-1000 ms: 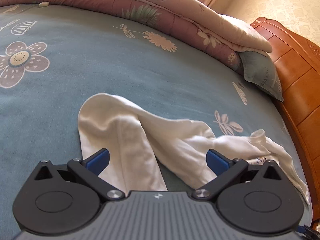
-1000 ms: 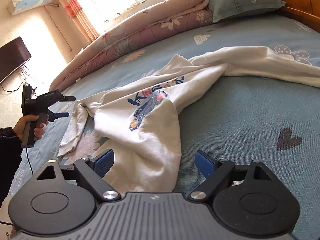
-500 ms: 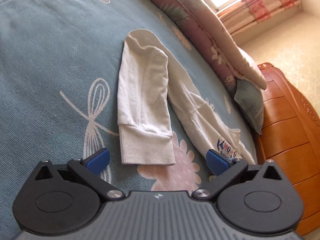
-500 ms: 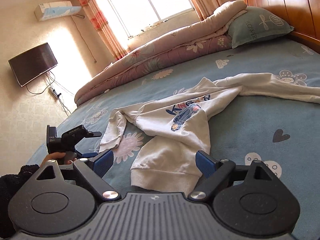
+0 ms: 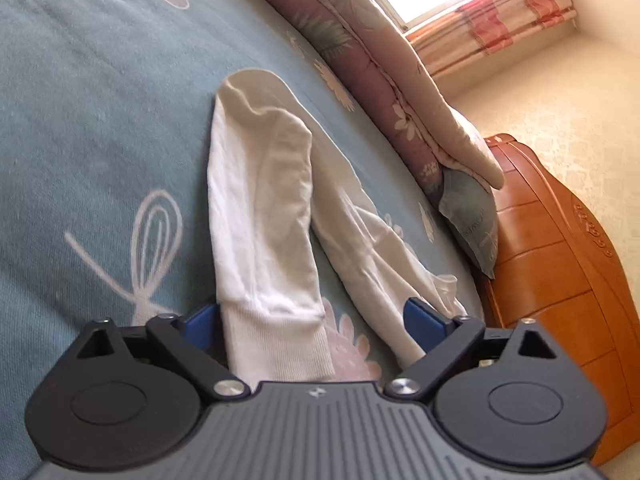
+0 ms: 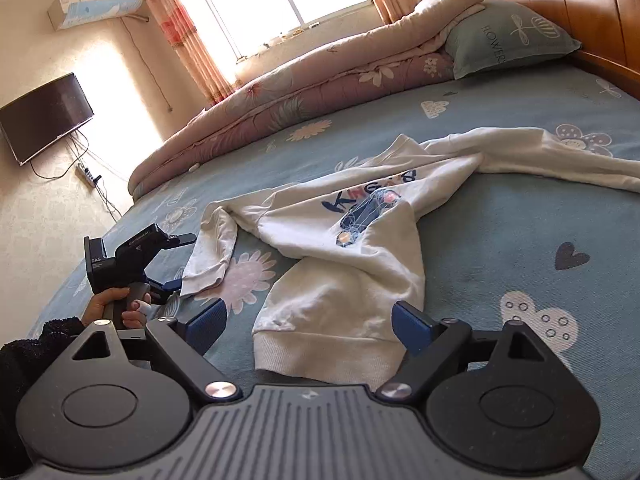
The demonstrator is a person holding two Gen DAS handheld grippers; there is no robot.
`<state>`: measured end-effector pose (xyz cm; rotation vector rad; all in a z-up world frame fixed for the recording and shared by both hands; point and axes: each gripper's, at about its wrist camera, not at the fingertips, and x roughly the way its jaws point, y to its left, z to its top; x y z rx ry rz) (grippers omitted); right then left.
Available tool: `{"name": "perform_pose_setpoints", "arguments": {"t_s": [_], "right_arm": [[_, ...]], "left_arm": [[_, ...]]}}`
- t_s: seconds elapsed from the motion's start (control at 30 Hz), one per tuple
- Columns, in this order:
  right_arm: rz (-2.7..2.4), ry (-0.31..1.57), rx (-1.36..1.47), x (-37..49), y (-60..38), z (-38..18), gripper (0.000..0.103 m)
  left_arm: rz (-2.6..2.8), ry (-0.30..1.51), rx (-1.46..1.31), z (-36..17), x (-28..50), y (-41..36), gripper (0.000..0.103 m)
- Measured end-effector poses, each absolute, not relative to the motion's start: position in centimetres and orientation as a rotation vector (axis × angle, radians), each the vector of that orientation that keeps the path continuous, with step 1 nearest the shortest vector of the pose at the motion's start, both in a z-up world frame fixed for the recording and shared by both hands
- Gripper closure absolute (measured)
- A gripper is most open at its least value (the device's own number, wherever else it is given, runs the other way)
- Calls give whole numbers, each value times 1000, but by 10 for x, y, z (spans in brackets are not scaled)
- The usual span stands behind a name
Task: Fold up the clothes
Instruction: 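Grasp the ribbed cuff with the left gripper and pull the sleeve straight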
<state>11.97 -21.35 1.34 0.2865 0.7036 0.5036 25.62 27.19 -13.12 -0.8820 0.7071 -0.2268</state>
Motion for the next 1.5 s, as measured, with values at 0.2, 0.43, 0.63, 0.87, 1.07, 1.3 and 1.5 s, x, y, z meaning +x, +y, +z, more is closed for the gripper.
{"name": "perform_pose_setpoints", "arguments": {"t_s": [0.2,0.43,0.63,0.87,1.07,1.3,1.5], "right_arm": [[507,745,294,128,-202,2,10],[507,759,278,123,-199,-1,10],[482,763,286,125,-201,-1,10],[474,740,253,122,-202,6,10],[485,742,252,125,-196,4,10],[513,743,232,130,-182,8,10],[527,744,215,136,-170,10,10]], "left_arm": [[-197,723,-964,-147,265,287,65],[-197,737,-1040,-167,263,286,90],[-137,779,-973,-152,264,278,92],[-130,710,-861,-100,235,314,96],[-83,643,-837,-59,192,372,96],[-19,544,-849,-19,159,422,96],[20,467,-827,15,150,452,96]]}}
